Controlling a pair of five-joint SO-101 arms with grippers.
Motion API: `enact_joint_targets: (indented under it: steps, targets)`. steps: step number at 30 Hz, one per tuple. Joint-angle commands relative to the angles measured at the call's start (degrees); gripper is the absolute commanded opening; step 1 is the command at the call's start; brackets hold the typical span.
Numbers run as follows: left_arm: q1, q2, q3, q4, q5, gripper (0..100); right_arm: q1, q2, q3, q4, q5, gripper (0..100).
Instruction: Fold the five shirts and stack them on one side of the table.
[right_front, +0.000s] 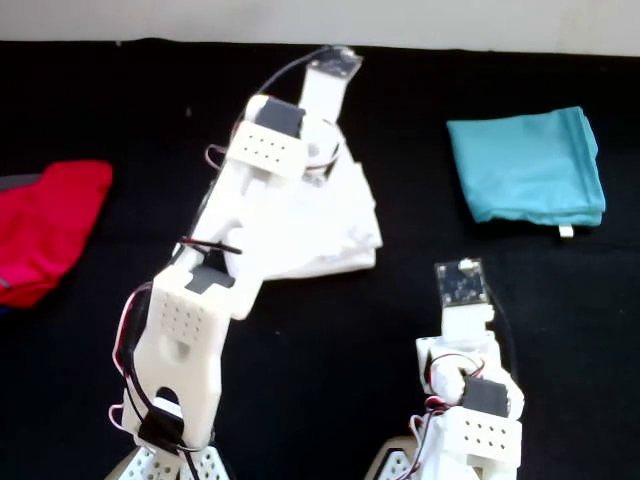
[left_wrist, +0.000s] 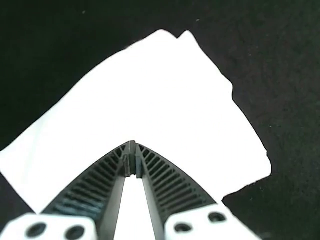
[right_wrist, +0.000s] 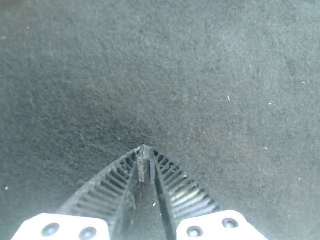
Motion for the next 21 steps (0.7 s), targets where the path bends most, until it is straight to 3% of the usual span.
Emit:
enact_joint_targets:
  steps: [1, 6, 9, 13, 21]
  targets:
    - [1.45, 2.15, -2.24, -4.66, 0.35, 1, 0.57, -0.57, 3.91, 0.31, 0.26, 0.6]
    - [4.88, 8.04, -2.24, -15.21, 0.35, 1, 0.57, -0.57, 3.91, 0.31, 0.26, 0.6]
    - [8.75, 8.75, -2.24, -14.33, 0.35, 1, 0.57, -0.57, 3.91, 0.31, 0.26, 0.6]
    - [12.35, 8.13, -3.74, -8.97, 0.35, 1, 0.57, -0.57, 3.91, 0.31, 0.26, 0.6]
    - [13.67, 4.70, -15.60, 10.02, 0.35, 1, 0.57, -0.57, 3.91, 0.31, 0.26, 0.6]
